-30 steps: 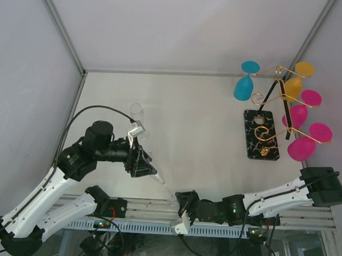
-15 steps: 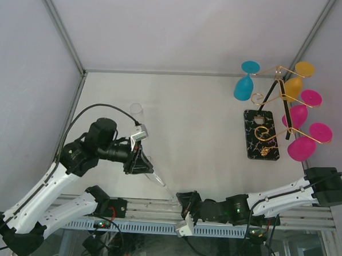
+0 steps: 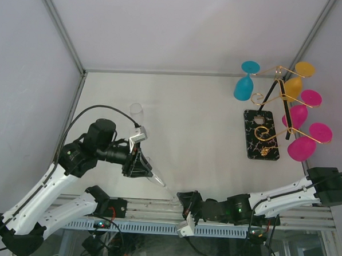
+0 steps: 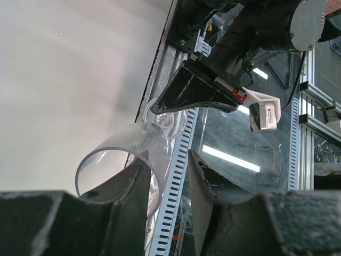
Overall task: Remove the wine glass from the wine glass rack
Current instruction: Place the wine glass at the center of the board.
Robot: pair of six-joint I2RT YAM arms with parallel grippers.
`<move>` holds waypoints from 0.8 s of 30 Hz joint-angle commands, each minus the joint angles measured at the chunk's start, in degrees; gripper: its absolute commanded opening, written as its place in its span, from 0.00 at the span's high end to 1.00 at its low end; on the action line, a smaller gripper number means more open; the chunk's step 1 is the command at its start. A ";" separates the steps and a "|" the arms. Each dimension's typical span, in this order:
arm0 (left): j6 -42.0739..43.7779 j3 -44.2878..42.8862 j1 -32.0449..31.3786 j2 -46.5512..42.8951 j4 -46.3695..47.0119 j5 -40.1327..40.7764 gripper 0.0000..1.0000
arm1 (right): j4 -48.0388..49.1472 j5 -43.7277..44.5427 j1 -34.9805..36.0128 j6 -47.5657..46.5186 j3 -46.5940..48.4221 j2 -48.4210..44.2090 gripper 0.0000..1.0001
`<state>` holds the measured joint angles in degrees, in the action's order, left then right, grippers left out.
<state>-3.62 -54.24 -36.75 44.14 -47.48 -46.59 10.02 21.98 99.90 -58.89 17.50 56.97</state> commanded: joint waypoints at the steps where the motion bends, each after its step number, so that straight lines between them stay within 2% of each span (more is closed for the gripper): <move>1: 0.96 -2.72 -0.60 0.26 -1.85 -3.55 0.61 | 5.93 4.68 -0.76 3.42 1.78 -2.29 1.00; 3: 0.98 -2.67 -0.60 0.41 -1.84 -4.10 0.61 | 5.91 4.87 -0.76 3.36 1.77 -2.39 1.00; 5: 1.03 -2.59 -0.60 0.33 -1.80 -4.64 0.68 | 5.75 5.08 -0.77 3.63 1.78 -2.39 1.00; 7: 1.07 -2.46 -0.65 -0.09 -1.45 -5.37 0.94 | 5.42 5.37 -0.82 4.14 1.55 -2.39 1.00; 8: 1.13 -2.39 -0.68 -0.36 -1.47 -5.60 0.99 | 5.32 5.44 -0.84 4.42 1.44 -2.48 1.00; 24: -1.04 -3.00 -1.39 -2.51 -0.20 -0.11 1.00 | 5.56 5.31 -0.86 5.43 1.23 -2.61 1.00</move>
<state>-4.95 -54.24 -37.19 42.68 -47.94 -47.40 9.13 22.39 99.90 -59.20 17.47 55.77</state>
